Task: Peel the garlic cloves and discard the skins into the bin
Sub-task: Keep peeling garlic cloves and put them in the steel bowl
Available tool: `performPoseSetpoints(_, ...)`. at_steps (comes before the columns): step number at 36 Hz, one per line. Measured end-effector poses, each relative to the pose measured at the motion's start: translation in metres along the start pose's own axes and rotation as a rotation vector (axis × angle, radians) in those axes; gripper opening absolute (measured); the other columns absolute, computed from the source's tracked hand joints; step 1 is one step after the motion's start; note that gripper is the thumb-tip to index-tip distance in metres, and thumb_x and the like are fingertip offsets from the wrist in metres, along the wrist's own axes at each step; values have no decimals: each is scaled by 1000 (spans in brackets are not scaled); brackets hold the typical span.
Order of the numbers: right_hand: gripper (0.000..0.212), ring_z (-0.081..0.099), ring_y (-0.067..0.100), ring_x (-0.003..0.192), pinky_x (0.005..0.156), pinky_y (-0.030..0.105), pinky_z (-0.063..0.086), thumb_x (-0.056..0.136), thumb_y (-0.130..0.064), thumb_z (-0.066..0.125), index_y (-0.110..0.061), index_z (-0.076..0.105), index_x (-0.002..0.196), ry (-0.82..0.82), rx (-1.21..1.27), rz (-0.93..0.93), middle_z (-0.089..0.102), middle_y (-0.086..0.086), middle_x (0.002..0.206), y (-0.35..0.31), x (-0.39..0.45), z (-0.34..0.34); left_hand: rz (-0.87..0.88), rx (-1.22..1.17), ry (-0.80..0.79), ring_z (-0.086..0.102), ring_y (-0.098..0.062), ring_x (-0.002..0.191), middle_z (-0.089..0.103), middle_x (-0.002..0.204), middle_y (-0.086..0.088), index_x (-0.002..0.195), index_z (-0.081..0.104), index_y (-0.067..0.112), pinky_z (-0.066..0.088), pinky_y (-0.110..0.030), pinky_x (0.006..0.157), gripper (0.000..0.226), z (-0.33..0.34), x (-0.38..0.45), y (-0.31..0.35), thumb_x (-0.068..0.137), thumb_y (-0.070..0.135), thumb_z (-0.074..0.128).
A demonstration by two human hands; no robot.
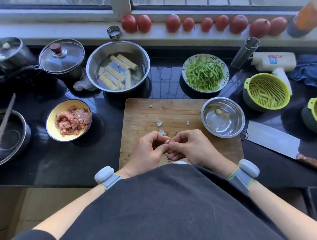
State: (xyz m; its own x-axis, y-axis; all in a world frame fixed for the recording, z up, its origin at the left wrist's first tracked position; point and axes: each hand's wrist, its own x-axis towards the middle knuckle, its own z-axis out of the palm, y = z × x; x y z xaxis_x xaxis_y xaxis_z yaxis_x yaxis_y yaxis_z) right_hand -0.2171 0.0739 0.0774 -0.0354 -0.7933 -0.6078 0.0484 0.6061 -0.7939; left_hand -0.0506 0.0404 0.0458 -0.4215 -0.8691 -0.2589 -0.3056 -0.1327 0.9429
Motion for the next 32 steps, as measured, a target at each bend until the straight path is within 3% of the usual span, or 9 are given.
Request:
performPoseSetpoints(3,6,71,23,61,62,29,62,92,2,67,6,69,88,-14,59,18,71,18,70,1,-1,-1,76,87,21,70,-19,84,72,89,-2,91,70,12,59,-42,79,7,-1,1,1,88,9,75)
performPoseSetpoints(9,14,70,25,68,67,30,62,98,-4,62,5,71,92,-67,201,99,71,19,80,-1,-1,-6,315,266,101,65,-9,81,66,86,-2,90,71,7,55,-25,72,11,-1,3,10,81,6,78)
performPoseSetpoints(19,8,57,16,59,67,39,61,92,-5,70,1,71,87,-16,75,85,63,9,69,-8,-4,-7,394,366,80,61,-7,81,63,86,-2,89,70,5,47,-11,71,15,-4,4,11,79,-2,79)
performPoseSetpoints(32,9,55,15,51,56,32,57,89,-1,66,-2,67,80,60,-22,62,60,9,64,-9,-4,-4,501,463,41,59,-13,77,59,85,-1,88,69,5,52,-30,66,13,-3,7,7,80,-1,77)
